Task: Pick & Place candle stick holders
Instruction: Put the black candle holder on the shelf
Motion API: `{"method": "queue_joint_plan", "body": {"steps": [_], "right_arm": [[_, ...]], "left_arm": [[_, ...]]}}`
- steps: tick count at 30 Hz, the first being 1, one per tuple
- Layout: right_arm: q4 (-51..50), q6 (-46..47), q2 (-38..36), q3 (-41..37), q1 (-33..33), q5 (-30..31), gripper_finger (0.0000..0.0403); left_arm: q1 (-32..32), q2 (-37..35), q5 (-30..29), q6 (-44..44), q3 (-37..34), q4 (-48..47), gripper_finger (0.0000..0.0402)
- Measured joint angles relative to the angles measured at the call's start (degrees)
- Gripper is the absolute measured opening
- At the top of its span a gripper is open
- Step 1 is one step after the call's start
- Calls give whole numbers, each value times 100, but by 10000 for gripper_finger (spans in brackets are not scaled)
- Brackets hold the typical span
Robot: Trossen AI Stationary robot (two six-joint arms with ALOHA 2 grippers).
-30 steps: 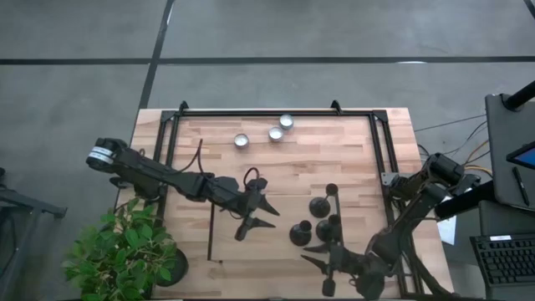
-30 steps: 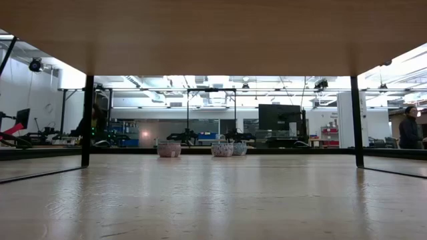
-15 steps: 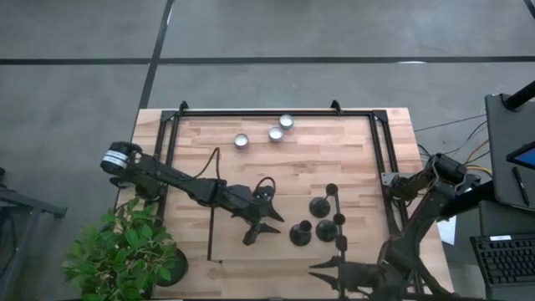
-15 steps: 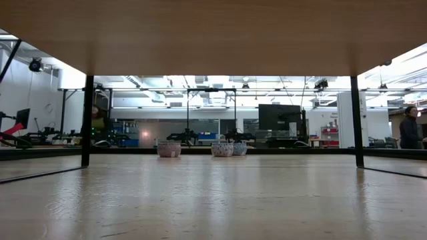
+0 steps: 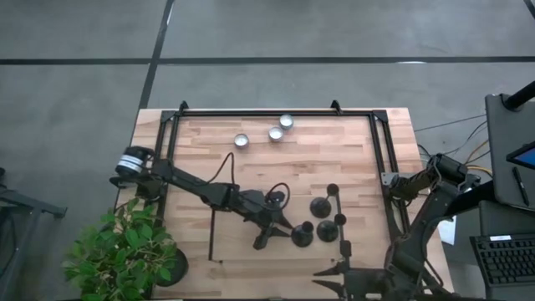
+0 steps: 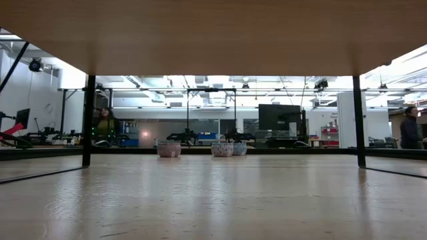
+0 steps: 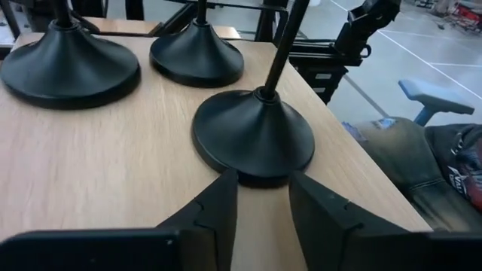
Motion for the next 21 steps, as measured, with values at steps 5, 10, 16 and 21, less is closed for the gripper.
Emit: {"method": "queue_joint_plan", "body": {"steps": [5,10,16,21], "right_arm": [[0,-4,0,0,2,2,52],[-2,10,0,-9,0,5,52],[2,15,0,-11,0,4,52],[-1,5,2,-7,59,2,52]], "left_arm": [[-13,251,31,13,283,7,97],[-22,316,-29,5,382,-13,86],[-22,329,-60,8,411,66,85],[-20,262,-64,-70,408,52,85]]}}
